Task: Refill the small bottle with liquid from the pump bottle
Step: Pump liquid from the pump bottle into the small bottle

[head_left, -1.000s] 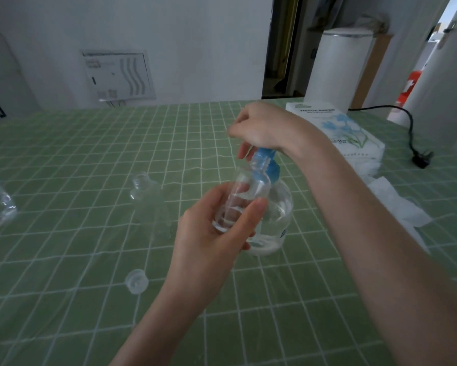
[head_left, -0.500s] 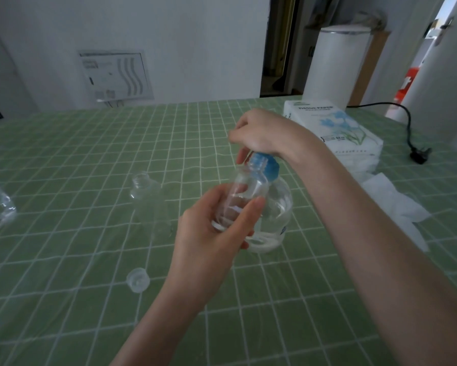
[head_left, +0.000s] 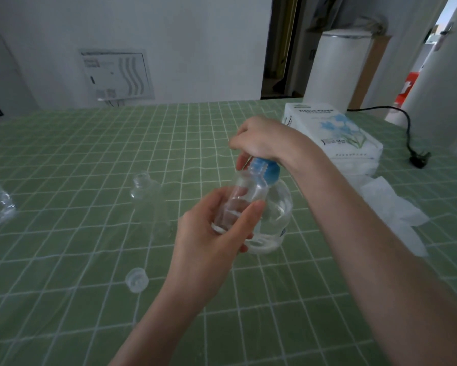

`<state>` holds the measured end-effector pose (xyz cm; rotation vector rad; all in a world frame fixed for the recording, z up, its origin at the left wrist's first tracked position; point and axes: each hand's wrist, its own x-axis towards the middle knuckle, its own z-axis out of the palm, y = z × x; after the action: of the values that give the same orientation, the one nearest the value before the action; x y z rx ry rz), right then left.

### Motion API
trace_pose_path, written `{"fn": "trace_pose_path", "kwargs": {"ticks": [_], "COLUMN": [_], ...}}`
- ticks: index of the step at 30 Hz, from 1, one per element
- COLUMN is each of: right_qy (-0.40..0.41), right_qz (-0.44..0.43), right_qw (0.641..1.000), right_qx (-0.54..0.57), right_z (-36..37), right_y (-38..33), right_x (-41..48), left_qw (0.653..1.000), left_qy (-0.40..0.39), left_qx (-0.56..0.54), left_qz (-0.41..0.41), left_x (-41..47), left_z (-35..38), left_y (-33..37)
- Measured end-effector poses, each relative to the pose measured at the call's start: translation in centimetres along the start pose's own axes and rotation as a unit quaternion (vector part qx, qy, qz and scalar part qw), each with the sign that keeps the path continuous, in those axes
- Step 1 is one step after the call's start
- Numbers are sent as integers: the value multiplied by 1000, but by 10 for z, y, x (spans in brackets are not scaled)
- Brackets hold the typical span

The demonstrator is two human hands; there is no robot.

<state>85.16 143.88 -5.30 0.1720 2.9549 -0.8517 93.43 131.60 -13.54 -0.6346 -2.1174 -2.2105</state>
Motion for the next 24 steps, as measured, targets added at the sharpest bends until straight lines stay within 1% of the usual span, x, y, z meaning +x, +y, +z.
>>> {"fn": "trace_pose_path", "kwargs": {"ticks": [4,9,15,19,24], "right_qy": [9,41,15,0,12], "right_qz": [-5,-29,-33,-20,-21], "right_qw": [1000,998,999,1000,1000], "right_qx": [4,-25,-12,-2,0], "right_z": [-1,-9,-7,-1,-2], "right_y": [0,-6,-6,-2,-2], "right_x": [-1,-1,-1,-2,-2], "left_qw": [1000,1000,1000,1000,1000], "left_qy": [-2,-5,-2,0,4], "left_qx": [-11,-15,-11,-1,-5], "left_qz": [-2,10,12,3,-6], "left_x": [0,1,1,0,1], "left_z": [0,1,-1,0,0], "left_y": [0,3,2,1,-1]}}
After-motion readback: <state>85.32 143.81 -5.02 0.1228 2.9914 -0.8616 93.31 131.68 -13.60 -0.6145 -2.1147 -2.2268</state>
